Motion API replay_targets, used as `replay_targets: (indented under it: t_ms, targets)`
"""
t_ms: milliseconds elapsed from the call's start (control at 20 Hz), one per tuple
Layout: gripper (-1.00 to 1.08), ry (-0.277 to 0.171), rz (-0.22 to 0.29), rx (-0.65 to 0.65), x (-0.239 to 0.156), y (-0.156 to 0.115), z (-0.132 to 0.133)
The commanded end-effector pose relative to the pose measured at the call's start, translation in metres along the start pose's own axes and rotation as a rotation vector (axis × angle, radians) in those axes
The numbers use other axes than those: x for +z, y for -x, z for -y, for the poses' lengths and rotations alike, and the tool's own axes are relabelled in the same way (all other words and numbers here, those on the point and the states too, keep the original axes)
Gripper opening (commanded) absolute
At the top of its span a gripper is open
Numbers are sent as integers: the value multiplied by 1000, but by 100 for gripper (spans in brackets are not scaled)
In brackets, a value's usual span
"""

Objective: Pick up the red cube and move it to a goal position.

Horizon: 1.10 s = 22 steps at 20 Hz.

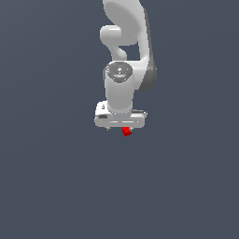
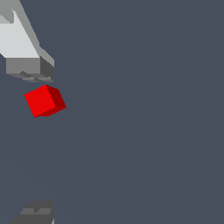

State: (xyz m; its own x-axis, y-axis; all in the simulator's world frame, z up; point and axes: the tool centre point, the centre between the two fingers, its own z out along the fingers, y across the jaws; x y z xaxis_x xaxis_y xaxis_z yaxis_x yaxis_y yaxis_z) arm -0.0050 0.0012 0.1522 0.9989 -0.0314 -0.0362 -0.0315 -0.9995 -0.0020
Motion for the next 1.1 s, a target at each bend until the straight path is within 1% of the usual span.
replay_targets:
  t_ms: [0, 250, 500, 750, 1050]
  targets:
    - [100, 0, 0, 0, 0, 0, 0]
    - [100, 0, -1, -17, 5, 3, 2]
    - [100, 1, -6, -68, 21, 11, 9]
    - [100, 2, -13, -153, 47, 25, 18]
    - [100, 4, -24, -285, 88, 47, 30]
